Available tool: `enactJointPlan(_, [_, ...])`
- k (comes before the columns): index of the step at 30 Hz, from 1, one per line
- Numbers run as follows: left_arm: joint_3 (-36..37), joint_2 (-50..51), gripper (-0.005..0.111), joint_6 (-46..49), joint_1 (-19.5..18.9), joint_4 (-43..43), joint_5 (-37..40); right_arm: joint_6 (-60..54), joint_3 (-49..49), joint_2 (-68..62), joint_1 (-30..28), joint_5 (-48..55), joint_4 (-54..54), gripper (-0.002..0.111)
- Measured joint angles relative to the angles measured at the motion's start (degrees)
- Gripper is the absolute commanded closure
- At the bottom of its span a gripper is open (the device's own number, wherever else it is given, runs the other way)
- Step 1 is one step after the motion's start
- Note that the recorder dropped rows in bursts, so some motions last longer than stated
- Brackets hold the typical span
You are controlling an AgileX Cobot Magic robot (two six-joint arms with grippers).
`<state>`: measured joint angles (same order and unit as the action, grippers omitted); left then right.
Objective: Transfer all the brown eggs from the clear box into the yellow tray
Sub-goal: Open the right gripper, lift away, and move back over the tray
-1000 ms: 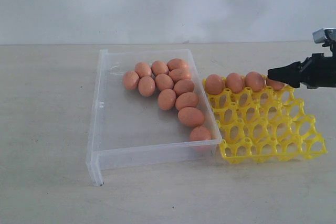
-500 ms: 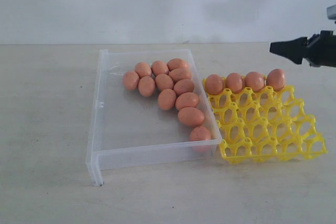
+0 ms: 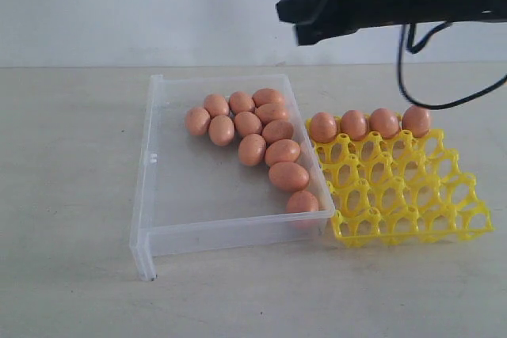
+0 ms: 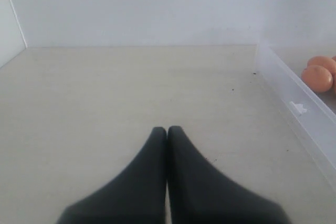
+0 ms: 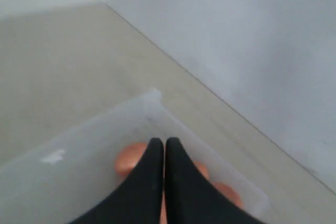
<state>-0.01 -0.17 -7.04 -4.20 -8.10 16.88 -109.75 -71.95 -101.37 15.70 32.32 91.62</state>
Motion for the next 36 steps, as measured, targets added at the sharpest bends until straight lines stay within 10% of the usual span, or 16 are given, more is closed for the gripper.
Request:
enactJointPlan(6, [0.0,0.0,0.111,0.0,0.0,0.0,0.0,4.5,0.0,0.3,16.5,-53.0,-0.2,0.107])
enactJointPlan(17, [0.0,0.0,0.111,0.0,0.0,0.0,0.0,-7.6,-5.9,1.4,20.0,-51.9,8.2,0.107])
enactJointPlan(28, [0.0,0.0,0.111,0.0,0.0,0.0,0.0,-11.6,-7.8,1.2,19.0,-92.7,7.3,0.109])
enactJointPlan(36, [0.0,0.0,0.111,0.0,0.0,0.0,0.0,-11.6,-7.3,1.5,13.9,-82.6,8.5,0.109])
